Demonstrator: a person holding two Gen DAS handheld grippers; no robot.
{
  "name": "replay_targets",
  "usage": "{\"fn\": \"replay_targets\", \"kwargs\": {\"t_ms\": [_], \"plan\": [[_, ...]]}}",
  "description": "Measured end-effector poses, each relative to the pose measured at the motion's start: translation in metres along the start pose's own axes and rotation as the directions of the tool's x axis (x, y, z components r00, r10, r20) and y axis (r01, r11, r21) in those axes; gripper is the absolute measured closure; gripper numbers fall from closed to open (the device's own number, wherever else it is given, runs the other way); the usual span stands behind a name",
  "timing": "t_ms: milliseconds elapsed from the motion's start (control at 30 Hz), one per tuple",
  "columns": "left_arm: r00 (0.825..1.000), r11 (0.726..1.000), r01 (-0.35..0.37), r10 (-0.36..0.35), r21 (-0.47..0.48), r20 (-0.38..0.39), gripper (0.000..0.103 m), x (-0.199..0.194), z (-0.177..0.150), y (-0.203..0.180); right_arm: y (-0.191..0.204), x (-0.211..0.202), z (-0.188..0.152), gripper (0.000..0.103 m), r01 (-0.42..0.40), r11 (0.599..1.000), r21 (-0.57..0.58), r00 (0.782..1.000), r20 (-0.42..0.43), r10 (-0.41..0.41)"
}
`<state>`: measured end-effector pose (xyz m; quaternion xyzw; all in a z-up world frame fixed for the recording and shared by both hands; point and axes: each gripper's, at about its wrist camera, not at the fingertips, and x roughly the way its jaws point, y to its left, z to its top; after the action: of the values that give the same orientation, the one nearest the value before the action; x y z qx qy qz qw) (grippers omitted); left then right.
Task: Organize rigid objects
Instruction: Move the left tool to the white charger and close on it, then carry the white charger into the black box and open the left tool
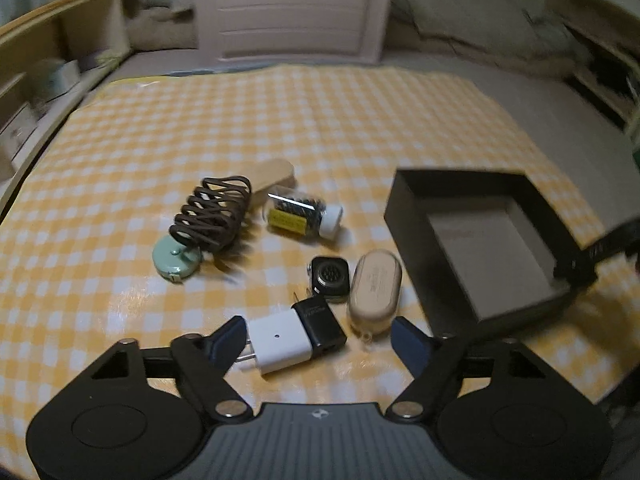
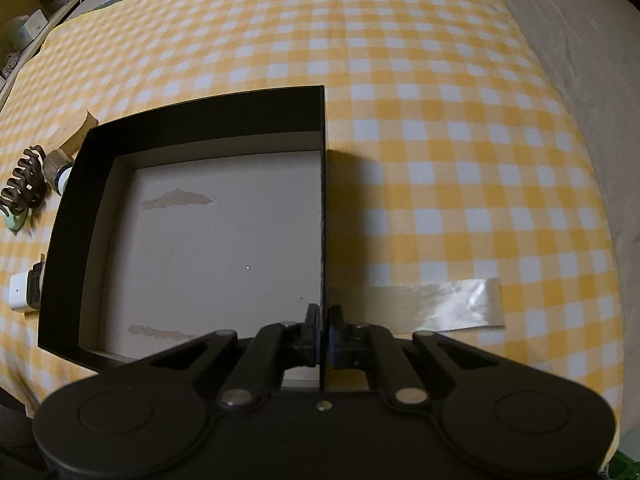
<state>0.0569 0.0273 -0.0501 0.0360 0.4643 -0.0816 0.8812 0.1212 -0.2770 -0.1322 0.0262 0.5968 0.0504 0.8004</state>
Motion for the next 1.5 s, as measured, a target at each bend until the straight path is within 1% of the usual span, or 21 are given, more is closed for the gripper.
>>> {"fn": "replay_targets", "kwargs": {"t_ms": [67, 167, 267, 333, 400, 467, 533, 600, 633, 700, 767, 800, 900, 933, 1000, 1100, 1167, 1233, 1367, 1433, 1500], "plan": [[1.0, 0.997, -0.011, 0.012, 0.079, -0.01, 0.033, 0.006, 0.004, 0.001, -0.001, 0.001, 0.001, 0.099, 0.0, 1.0, 0.002, 1.0, 0.002, 0.0], [0.999, 0.973, -0.004, 0.013, 0.229, -0.038, 0.034, 0.022, 0.009, 0.001, 0.0, -0.001, -0.003, 0.099, -0.002, 1.0, 0.012, 1.0, -0.002, 0.002], [0.994, 0.939, 0.056, -0.022, 0.34, -0.104, 0.034, 0.041, 0.012, 0.006, -0.004, -0.003, 0.003, 0.099, -0.002, 1.0, 0.012, 1.0, -0.009, 0.002], [0.989, 0.902, 0.124, -0.078, 0.413, -0.127, 0.032, 0.05, 0.009, 0.012, -0.002, -0.001, 0.0, 0.099, -0.004, 1.0, 0.013, 1.0, -0.008, 0.004], [0.982, 0.871, 0.169, -0.108, 0.461, -0.155, 0.032, 0.06, 0.005, 0.016, -0.001, 0.001, 0.002, 0.099, -0.004, 1.0, 0.016, 1.0, -0.009, 0.004], [0.973, 0.849, 0.207, -0.124, 0.487, -0.197, 0.032, 0.07, 0.004, 0.021, -0.003, 0.0, 0.004, 0.099, -0.004, 1.0, 0.015, 1.0, -0.009, 0.004], [0.971, 0.85, 0.207, -0.117, 0.484, -0.21, 0.025, 0.08, 0.005, 0.025, -0.002, 0.001, 0.004, 0.099, -0.004, 1.0, 0.015, 1.0, -0.009, 0.004], [0.967, 0.865, 0.207, -0.111, 0.457, -0.228, 0.025, 0.087, 0.006, 0.031, -0.002, 0.001, 0.004, 0.099, -0.005, 1.0, 0.017, 1.0, -0.01, 0.005], [0.963, 0.865, 0.222, -0.122, 0.451, -0.239, 0.025, 0.089, 0.006, 0.033, -0.002, 0.001, 0.003, 0.099, -0.004, 1.0, 0.014, 1.0, -0.009, 0.004], [0.953, 0.857, 0.258, -0.15, 0.445, -0.265, 0.026, 0.088, 0.003, 0.036, -0.001, 0.001, 0.004, 0.099, -0.004, 1.0, 0.015, 1.0, -0.01, 0.004], [0.932, 0.849, 0.31, -0.181, 0.429, -0.315, 0.026, 0.086, -0.002, 0.037, -0.002, 0.001, 0.002, 0.099, -0.004, 1.0, 0.016, 1.0, -0.008, 0.004], [0.926, 0.844, 0.321, -0.184, 0.429, -0.329, 0.027, 0.084, -0.004, 0.035, -0.001, 0.001, 0.003, 0.098, -0.004, 1.0, 0.016, 1.0, -0.009, 0.004], [0.909, 0.817, 0.364, -0.207, 0.447, -0.362, 0.027, 0.076, -0.01, 0.03, -0.001, 0.001, 0.003, 0.099, -0.003, 1.0, 0.013, 1.0, -0.007, 0.003], [0.909, 0.808, 0.368, -0.208, 0.46, -0.362, 0.028, 0.074, -0.011, 0.029, -0.002, 0.002, 0.003, 0.099, -0.003, 1.0, 0.016, 1.0, -0.007, 0.003], [0.92, 0.803, 0.348, -0.193, 0.483, -0.342, 0.03, 0.071, -0.012, 0.025, -0.001, 0.001, 0.003, 0.098, -0.003, 1.0, 0.014, 1.0, -0.007, 0.003], [0.932, 0.825, 0.314, -0.172, 0.47, -0.32, 0.04, 0.075, -0.005, 0.026, -0.002, 0.002, 0.005, 0.099, -0.003, 1.0, 0.014, 1.0, -0.008, 0.003], [0.929, 0.833, 0.313, -0.17, 0.455, -0.328, 0.047, 0.081, 0.0, 0.027, -0.001, 0.002, 0.006, 0.099, -0.003, 1.0, 0.014, 1.0, -0.008, 0.003], [0.924, 0.833, 0.32, -0.168, 0.451, -0.344, 0.054, 0.086, 0.003, 0.026, -0.001, 0.002, 0.005, 0.099, -0.002, 1.0, 0.015, 1.0, -0.007, 0.002], [0.923, 0.821, 0.318, -0.155, 0.473, -0.352, 0.057, 0.089, 0.005, 0.019, -0.001, 0.002, 0.004, 0.099, -0.002, 1.0, 0.012, 1.0, -0.007, 0.002], [0.925, 0.826, 0.312, -0.151, 0.469, -0.349, 0.058, 0.087, 0.004, 0.019, -0.002, 0.003, 0.006, 0.099, -0.003, 1.0, 0.011, 1.0, -0.007, 0.003], [0.929, 0.843, 0.296, -0.144, 0.449, -0.342, 0.058, 0.086, 0.004, 0.021, -0.001, 0.003, 0.006, 0.099, -0.004, 1.0, 0.014, 1.0, -0.007, 0.004]]}}
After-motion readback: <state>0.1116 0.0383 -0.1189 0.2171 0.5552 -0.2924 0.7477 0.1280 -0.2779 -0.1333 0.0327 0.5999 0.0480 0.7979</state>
